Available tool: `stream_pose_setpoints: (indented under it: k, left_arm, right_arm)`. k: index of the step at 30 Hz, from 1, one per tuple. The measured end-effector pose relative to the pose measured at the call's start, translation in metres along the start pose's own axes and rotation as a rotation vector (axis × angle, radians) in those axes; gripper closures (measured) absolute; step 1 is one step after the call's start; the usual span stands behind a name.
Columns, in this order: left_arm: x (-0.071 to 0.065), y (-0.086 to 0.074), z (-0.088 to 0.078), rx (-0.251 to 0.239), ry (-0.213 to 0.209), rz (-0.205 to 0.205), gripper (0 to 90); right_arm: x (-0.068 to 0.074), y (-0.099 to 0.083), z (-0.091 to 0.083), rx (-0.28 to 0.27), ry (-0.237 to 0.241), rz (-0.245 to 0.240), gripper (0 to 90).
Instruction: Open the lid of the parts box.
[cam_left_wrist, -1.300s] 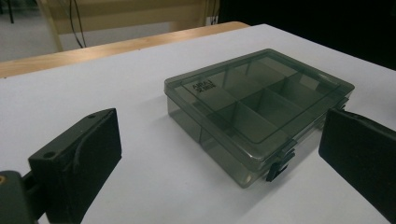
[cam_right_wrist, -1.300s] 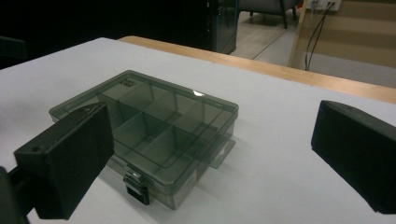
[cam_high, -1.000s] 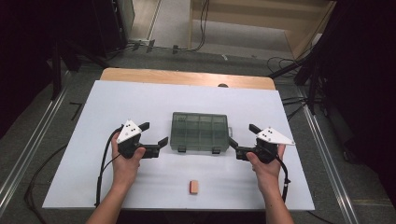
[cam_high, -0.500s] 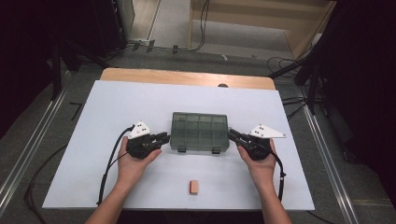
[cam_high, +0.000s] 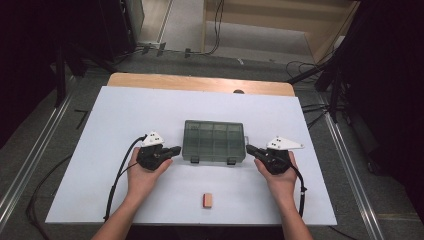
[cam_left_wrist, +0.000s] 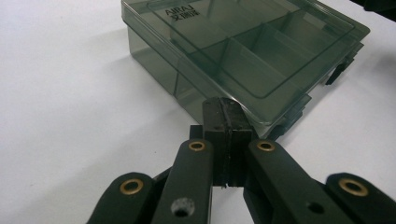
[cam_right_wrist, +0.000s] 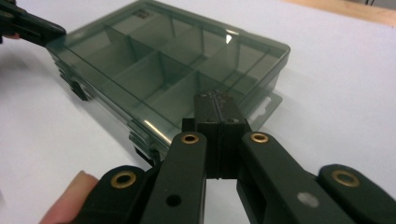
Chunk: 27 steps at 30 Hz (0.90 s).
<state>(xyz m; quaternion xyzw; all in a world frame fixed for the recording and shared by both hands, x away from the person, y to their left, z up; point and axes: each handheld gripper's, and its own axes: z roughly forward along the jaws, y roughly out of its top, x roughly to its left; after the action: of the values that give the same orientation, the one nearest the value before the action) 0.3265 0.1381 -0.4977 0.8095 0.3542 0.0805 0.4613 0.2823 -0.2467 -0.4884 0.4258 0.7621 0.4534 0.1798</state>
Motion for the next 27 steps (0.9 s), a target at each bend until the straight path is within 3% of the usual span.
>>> stream_pose_setpoints:
  k: [9,16,27]
  left_arm:
    - [0.0,-0.002,0.004,0.013,0.002,-0.007,90.0]
    - [-0.001,-0.005,0.005,0.037,0.006,-0.012,90.0]
    - [-0.002,-0.006,0.007,0.061,0.006,-0.02,90.0]
  right_arm:
    - [-0.002,-0.009,0.007,0.073,0.0,0.0,88.4]
    - [-0.002,-0.016,0.006,0.122,0.017,-0.027,88.4]
    - [-0.001,-0.021,0.008,0.162,0.031,-0.053,88.4]
